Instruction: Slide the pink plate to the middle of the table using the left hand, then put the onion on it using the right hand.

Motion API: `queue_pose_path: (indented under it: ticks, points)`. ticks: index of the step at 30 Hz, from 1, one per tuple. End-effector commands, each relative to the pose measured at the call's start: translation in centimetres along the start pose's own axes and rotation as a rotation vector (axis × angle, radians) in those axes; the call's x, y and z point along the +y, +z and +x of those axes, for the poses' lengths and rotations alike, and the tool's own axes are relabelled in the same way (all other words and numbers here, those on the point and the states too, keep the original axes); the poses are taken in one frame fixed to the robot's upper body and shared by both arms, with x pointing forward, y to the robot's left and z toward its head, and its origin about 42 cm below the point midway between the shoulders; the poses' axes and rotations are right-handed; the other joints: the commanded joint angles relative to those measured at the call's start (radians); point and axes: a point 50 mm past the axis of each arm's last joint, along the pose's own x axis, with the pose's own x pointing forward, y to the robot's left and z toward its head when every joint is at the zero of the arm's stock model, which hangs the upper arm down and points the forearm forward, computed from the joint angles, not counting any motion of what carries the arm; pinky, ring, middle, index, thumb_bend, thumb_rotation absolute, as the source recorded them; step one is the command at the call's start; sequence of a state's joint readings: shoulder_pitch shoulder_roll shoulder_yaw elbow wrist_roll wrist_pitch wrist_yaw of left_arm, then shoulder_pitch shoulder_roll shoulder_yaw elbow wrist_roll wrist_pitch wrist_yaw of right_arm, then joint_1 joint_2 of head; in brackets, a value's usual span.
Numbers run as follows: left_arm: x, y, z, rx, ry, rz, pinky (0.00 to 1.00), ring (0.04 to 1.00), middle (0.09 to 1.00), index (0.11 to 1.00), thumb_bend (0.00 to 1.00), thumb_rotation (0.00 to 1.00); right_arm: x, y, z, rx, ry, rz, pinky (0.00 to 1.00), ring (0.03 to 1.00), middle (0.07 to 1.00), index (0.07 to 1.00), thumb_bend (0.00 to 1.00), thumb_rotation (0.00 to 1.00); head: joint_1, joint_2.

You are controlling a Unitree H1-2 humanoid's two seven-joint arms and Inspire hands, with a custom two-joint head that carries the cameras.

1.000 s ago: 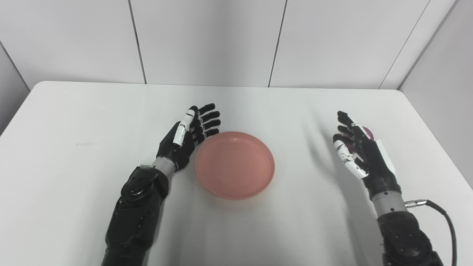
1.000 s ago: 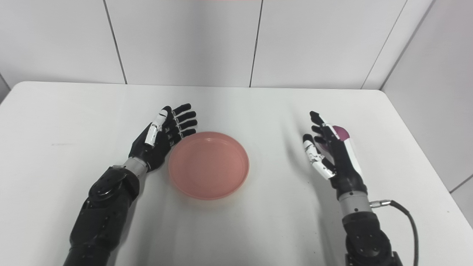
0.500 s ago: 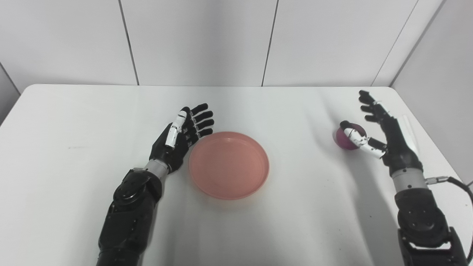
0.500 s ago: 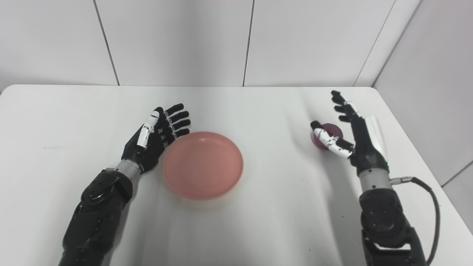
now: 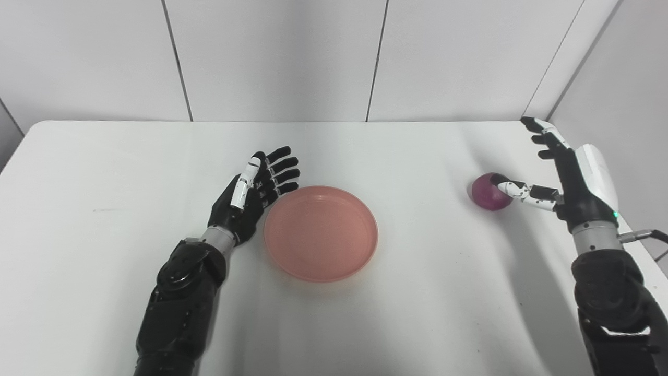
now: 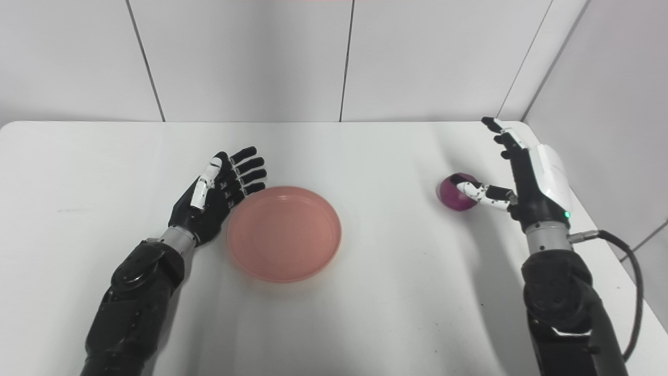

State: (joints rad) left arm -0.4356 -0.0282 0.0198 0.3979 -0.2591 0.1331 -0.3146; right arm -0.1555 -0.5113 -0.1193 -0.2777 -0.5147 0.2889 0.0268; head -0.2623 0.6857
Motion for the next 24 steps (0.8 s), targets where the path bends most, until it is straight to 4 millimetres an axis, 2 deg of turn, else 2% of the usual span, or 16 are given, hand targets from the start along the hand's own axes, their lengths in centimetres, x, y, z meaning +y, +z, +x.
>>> queue_pose_path:
  ticks: [1, 12, 24]
  points:
    - [0.1, 0.8, 0.4, -0.018, -0.011, 0.013, 0.80, 0.827, 0.829, 0.802, 0.36, 1.00, -1.8, 0.5, 1.3, -0.037, -0.044, -0.032, 0.75, 0.831, 0.865, 0.873, 0.90, 0.19, 0.000, -0.001]
    - [0.1, 0.8, 0.4, -0.018, -0.008, 0.024, 0.80, 0.824, 0.827, 0.800, 0.35, 1.00, -1.5, -0.6, 2.3, 0.004, -0.015, -0.086, 0.71, 0.801, 0.844, 0.858, 0.94, 0.17, -0.002, -0.003]
    - [0.1, 0.8, 0.4, -0.019, -0.007, 0.023, 0.80, 0.826, 0.829, 0.804, 0.36, 1.00, -0.3, -2.3, 3.6, 0.066, 0.074, -0.116, 0.72, 0.805, 0.840, 0.851, 0.99, 0.25, -0.005, 0.003]
